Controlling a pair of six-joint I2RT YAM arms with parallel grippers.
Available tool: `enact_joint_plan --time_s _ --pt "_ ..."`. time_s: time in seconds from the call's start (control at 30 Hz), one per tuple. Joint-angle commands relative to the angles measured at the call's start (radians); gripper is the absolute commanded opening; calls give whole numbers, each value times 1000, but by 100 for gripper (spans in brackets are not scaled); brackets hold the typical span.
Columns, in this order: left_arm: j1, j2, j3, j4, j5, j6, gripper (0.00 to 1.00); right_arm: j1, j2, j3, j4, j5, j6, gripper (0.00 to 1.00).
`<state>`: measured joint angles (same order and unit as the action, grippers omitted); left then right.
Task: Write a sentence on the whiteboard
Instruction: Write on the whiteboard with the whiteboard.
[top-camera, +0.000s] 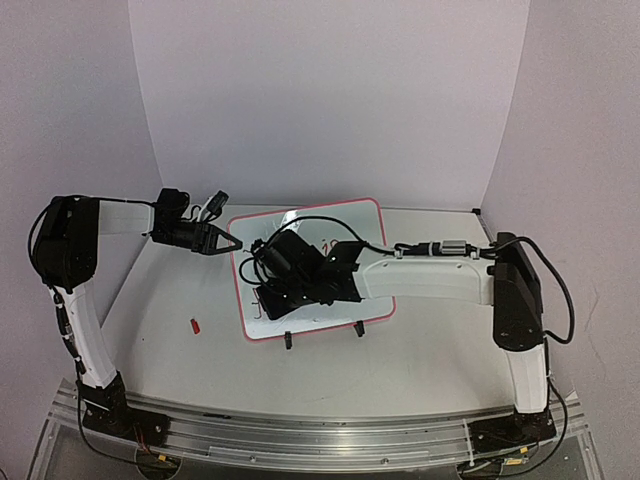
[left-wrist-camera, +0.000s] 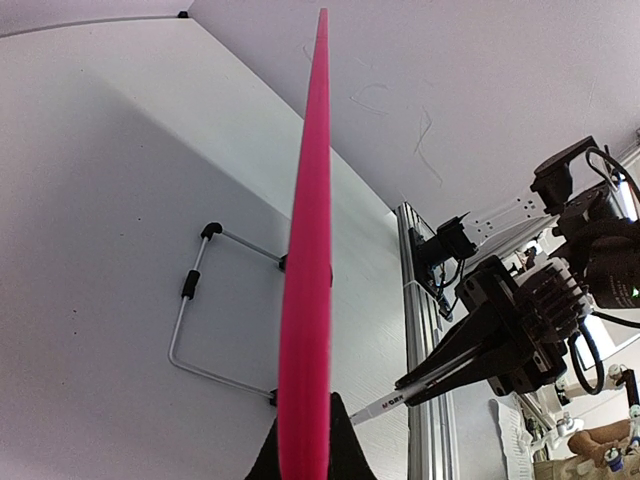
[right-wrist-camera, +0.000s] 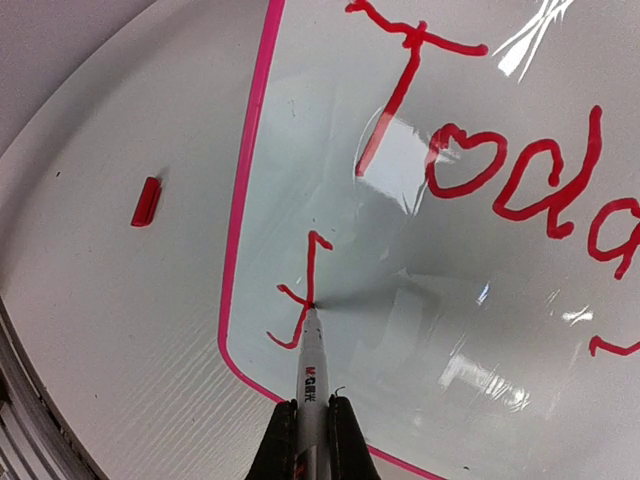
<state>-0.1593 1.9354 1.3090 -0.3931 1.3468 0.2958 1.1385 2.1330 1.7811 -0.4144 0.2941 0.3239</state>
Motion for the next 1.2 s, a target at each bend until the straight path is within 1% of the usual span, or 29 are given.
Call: enact_joint_plan --time_s 0.0,0.13,0.37,0.43,0.57,0.73,1.17 --pt "-34 32 4 -22 -94 88 0 -18 -42 -24 -33 104 -10 0" --pt "-37 32 6 -24 -95 88 0 -18 -45 -26 -36 95 -14 0" --pt "-36 36 7 -26 -95 90 0 -18 -79 -15 -35 -37 5 0" --pt "-37 39 6 -24 -94 91 0 -18 -95 -17 -30 -49 9 0" --pt "-37 40 10 -24 -94 88 0 -18 -115 -25 -22 -37 3 0" --pt "-36 38 8 -23 -94 88 0 -19 -118 -27 -11 -79 19 0" --pt "-36 36 10 -24 -96 88 0 -21 -86 -22 -10 -17 -2 0"
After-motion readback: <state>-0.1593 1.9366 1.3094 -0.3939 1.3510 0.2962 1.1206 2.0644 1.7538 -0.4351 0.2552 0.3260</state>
